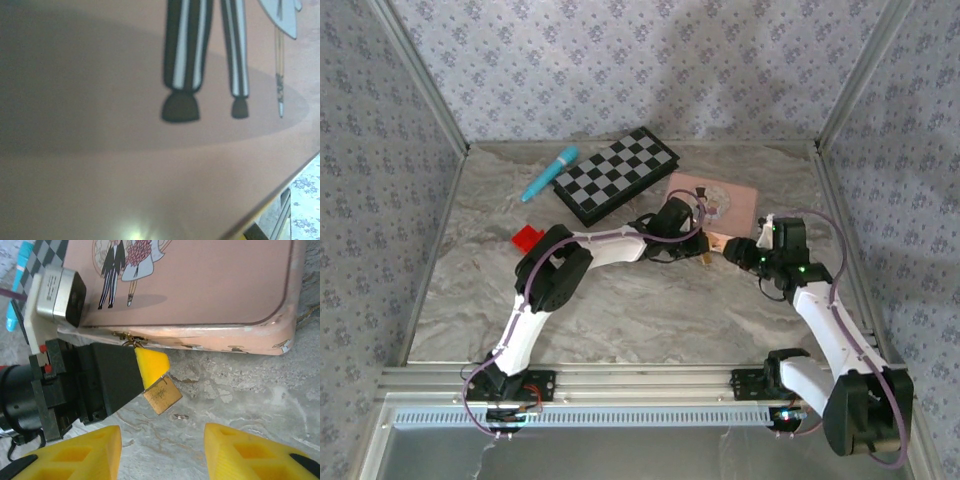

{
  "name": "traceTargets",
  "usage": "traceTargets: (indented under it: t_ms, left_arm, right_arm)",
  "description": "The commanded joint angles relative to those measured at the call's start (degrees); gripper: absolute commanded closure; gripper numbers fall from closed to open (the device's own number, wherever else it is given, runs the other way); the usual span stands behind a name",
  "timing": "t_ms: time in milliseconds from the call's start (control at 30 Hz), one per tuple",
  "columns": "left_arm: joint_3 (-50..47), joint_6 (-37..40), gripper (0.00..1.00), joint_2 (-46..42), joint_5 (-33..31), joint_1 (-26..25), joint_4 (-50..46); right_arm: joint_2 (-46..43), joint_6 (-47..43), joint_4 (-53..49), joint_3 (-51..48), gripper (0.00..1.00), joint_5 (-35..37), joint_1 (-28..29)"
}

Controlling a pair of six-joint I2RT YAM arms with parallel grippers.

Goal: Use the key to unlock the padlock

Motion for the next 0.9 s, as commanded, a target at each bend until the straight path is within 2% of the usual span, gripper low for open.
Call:
traceTargets:
  t_ms: [0,167,367,500,600,733,867]
  left_arm:
    - [2.73,2.57,0.88,0.71,0.11,-0.02,-2.49]
    - [0.24,3.09,0.53,-1.39,-1.09,0.52,-2.73]
    - [-7.57,0.19,0.36,-6.73,-1.35,2.63,3.13]
    - [-11.63,-0.68,0.35,-9.92,-1.83,3.63,5.27]
    - [-15.3,-3.19,0.35,-12.24,-1.72,5.25,8.39]
    - [-17.44,-3.14,0.35,-14.12,-1.62,6.96,8.83]
    - [-19.95,-4.62,0.35,-14.36,-1.04,6.71,11.81]
  right_arm:
    - [-0.61,-2.22,-2.0,1.04,0.52,4.25,1.88]
    - [-1.46,-2.86,-1.94,1.2,0.5,8.87,5.03]
    - [-1.2,-2.8,-2.24,1.78,0.48,10.84,6.61]
    - [-0.49,-3.99,-2.57,2.15,0.49,13.05,9.26]
    - [2.38,-6.71,-4.76,3.39,0.49,17.7,14.38]
    - [9.35,-9.02,-8.6,7.02,0.48,24.16,20.66]
    - [16.54,-7.68,-12.7,11.37,0.47,29.01,22.65]
